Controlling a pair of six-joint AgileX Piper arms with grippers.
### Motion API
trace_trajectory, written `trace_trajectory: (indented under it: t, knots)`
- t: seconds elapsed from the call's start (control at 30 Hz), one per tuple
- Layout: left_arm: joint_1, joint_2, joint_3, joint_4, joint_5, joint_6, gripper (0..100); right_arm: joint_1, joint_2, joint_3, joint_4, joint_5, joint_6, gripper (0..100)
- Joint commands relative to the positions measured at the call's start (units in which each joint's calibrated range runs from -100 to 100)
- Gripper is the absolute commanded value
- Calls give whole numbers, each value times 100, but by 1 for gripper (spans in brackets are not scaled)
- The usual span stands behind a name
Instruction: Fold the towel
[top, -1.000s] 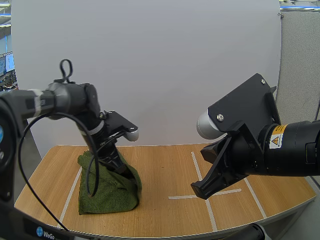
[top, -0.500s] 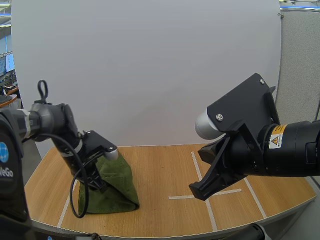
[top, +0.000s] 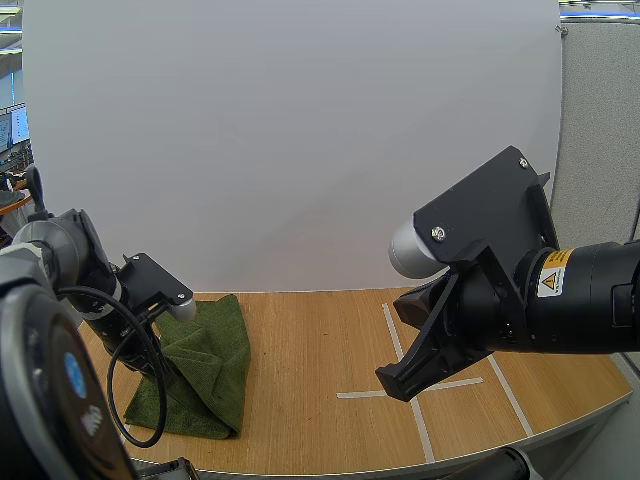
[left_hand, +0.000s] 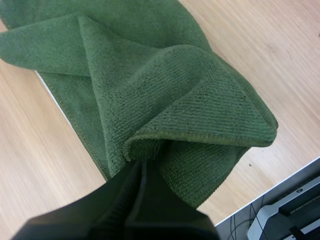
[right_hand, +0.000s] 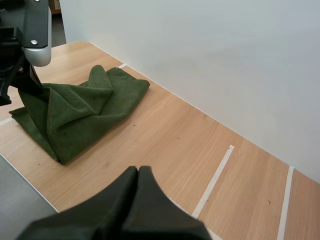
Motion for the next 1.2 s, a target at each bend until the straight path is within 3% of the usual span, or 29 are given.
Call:
trace_trajectory:
  t: [0.0,0.27,0.63,0.8,1.03,1.17]
  knots:
    - [77,-43,36,-183,-222,68,0,11,-30,15,38,0,-40,0]
    - [290,-43,36,-207,-542,155,0,11,-30,15,38,0,-40,0]
    - [923,34,36,-564,-582,807,0,11,-30,15,38,0,-40,0]
    - [1139,458,212,-733,-620,1064,0,11,-30,15,38,0,-40,0]
    - [1192,726,218,-914,-655,1145,0,11,-30,15,38,0,-40,0]
    - [1192,637,218,-1111,-876,1145,18,11,-30,15,38,0,-40,0]
